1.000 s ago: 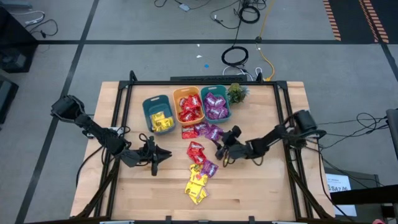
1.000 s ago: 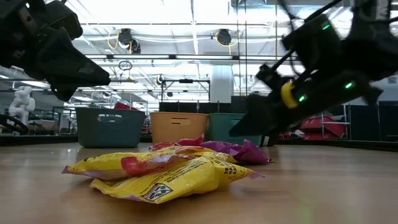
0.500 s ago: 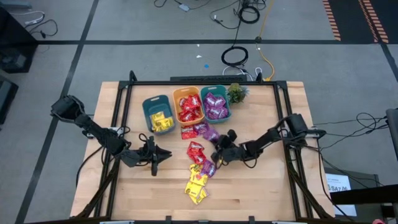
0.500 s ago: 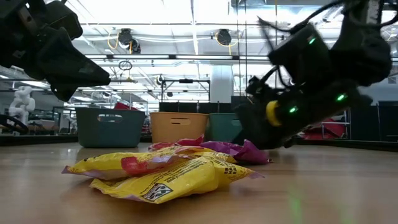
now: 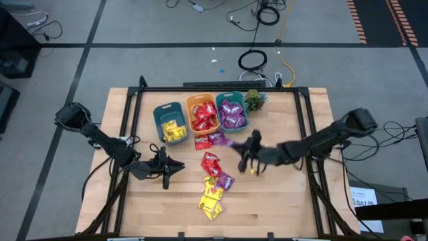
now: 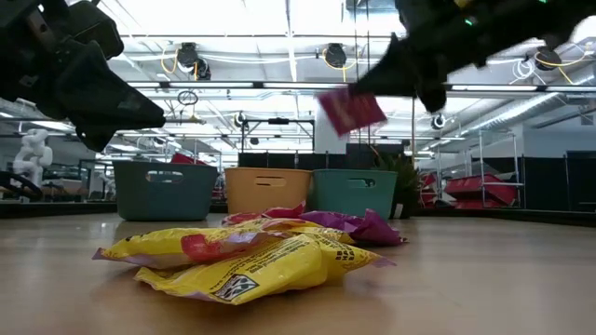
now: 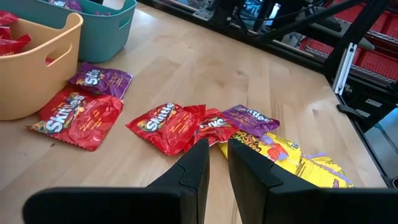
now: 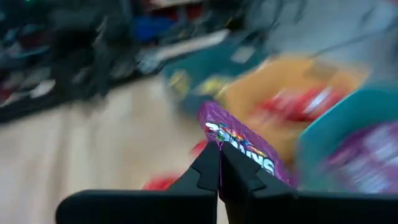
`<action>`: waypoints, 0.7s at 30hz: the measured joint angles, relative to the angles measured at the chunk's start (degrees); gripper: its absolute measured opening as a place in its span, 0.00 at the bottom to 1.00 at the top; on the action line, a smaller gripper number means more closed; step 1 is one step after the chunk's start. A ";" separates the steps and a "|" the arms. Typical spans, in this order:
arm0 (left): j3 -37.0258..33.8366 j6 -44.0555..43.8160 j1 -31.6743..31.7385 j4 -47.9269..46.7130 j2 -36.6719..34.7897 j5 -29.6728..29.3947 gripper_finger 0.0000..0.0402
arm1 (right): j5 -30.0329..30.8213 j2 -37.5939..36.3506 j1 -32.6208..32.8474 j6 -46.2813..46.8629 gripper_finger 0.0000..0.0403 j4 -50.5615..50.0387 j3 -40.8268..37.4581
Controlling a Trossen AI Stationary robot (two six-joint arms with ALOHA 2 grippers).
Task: Sort candy
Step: Put the purple candy into the green bin
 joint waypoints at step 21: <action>0.00 0.24 0.00 -0.04 -0.02 0.02 0.17 | -4.90 2.94 -26.21 -1.42 0.10 2.67 0.00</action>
